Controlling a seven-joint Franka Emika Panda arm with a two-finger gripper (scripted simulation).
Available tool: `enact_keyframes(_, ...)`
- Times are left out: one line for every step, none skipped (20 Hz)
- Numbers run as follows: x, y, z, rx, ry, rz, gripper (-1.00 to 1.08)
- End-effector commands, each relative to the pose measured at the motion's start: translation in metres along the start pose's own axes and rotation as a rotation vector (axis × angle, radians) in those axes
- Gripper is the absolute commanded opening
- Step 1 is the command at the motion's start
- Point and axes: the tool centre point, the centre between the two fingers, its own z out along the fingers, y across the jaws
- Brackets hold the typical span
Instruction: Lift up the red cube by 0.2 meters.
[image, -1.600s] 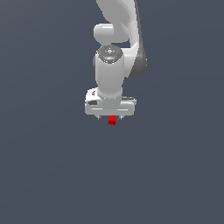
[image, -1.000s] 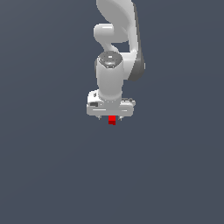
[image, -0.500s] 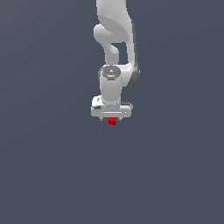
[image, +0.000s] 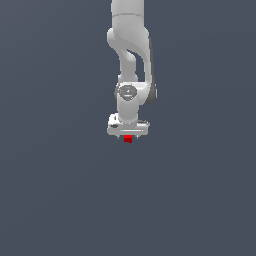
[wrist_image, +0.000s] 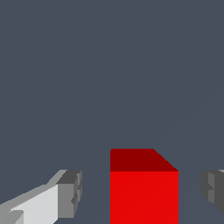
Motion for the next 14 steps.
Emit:
enact_keyframes(-0.0046, -0.0006, 0.0082, 0.001, 0.001, 0.0, 1.0)
enact_keyframes(-0.0058, -0.0006, 0.0107, 0.001, 0.0, 0.001, 1.0)
enact_keyframes(-0.0067, -0.0007, 0.0123, 0.001, 0.0, 0.001, 1.0)
enact_keyframes(-0.0073, -0.0008, 0.0135, 0.001, 0.0, 0.001, 1.0)
enact_keyframes(-0.0077, -0.0009, 0.0142, 0.001, 0.0, 0.001, 1.0)
enact_keyframes(-0.0079, -0.0009, 0.0145, 0.001, 0.0, 0.001, 1.0)
enact_keyframes(-0.0079, -0.0009, 0.0145, 0.001, 0.0, 0.001, -1.0)
enact_keyframes(-0.0079, -0.0009, 0.0145, 0.001, 0.0, 0.001, -1.0)
enact_keyframes(-0.0079, -0.0009, 0.0145, 0.001, 0.0, 0.001, -1.0)
enact_keyframes(-0.0079, -0.0009, 0.0145, 0.001, 0.0, 0.001, -1.0)
enact_keyframes(-0.0079, -0.0009, 0.0145, 0.001, 0.0, 0.001, -1.0)
enact_keyframes(-0.0079, -0.0009, 0.0145, 0.001, 0.0, 0.001, -1.0)
enact_keyframes(-0.0079, -0.0009, 0.0145, 0.001, 0.0, 0.001, -1.0)
enact_keyframes(-0.0079, -0.0009, 0.0145, 0.001, 0.0, 0.001, -1.0)
